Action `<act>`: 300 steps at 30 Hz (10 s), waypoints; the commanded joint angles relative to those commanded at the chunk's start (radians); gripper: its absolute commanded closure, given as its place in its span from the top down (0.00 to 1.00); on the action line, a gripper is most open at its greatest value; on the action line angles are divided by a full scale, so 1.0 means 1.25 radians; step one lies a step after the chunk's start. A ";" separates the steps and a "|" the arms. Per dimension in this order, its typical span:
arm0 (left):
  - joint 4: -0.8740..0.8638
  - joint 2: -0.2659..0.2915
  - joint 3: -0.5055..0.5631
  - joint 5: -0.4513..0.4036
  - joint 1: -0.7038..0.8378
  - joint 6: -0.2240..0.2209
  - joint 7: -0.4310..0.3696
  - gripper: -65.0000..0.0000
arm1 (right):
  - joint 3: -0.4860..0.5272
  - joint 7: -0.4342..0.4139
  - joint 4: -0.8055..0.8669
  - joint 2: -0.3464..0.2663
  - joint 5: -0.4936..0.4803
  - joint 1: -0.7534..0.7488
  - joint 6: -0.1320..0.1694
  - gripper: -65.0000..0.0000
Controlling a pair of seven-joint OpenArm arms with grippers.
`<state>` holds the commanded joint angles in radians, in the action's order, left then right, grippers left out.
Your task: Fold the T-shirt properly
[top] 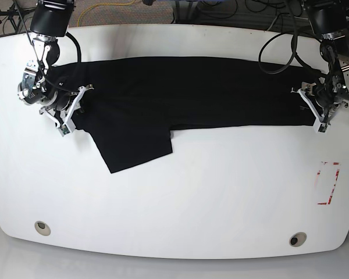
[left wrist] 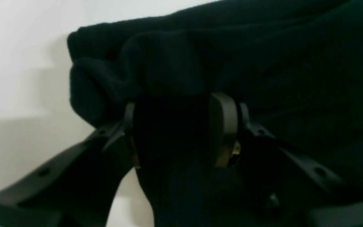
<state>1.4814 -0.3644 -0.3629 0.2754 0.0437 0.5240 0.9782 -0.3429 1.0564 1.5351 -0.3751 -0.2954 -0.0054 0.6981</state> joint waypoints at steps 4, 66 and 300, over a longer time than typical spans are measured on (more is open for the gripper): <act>0.000 0.000 0.000 0.000 -0.002 0.000 0.000 0.42 | -0.005 0.063 0.079 0.000 0.000 0.027 0.000 0.33; 0.172 0.006 0.000 -0.002 -0.041 0.000 0.039 0.52 | 0.002 -0.142 -0.388 0.157 0.006 0.303 0.000 0.00; 0.233 0.338 0.164 0.270 -0.085 -0.015 0.252 0.08 | 0.074 -0.017 0.088 0.075 -0.112 -0.134 0.000 0.18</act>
<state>1.7729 0.0575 -0.1573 0.6130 -0.0621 0.5056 1.2927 -0.2509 1.0349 1.6456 -0.2816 -0.4350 -0.1726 0.6981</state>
